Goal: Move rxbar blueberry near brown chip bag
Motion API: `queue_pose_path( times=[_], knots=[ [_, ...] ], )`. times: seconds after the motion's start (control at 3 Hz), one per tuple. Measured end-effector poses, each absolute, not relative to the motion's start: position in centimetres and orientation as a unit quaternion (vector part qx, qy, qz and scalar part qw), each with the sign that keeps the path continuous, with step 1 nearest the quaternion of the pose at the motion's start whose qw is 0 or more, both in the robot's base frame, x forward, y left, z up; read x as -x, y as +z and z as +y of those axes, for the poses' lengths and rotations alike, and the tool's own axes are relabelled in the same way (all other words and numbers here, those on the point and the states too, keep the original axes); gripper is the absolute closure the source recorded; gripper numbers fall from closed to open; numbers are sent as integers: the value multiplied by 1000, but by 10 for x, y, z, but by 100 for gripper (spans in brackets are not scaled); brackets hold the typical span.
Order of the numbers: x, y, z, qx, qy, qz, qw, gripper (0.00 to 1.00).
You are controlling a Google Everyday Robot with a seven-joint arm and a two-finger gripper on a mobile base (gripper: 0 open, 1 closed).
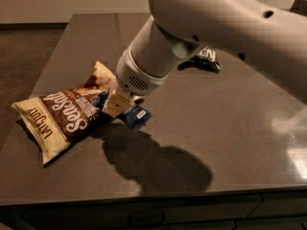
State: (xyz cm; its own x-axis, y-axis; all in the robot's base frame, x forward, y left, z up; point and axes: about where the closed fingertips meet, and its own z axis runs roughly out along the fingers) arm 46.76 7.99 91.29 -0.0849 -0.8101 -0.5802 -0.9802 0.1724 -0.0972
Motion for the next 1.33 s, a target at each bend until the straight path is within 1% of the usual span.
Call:
queue_pose_path(
  times=[0.33, 0.67, 1.0, 1.33],
  knots=[
    [-470, 917, 95, 628, 168, 711, 269, 52],
    [-468, 918, 94, 628, 166, 710, 270, 29],
    [-466, 921, 96, 630, 164, 709, 272, 0],
    [-466, 921, 96, 630, 164, 709, 272, 0]
  ],
)
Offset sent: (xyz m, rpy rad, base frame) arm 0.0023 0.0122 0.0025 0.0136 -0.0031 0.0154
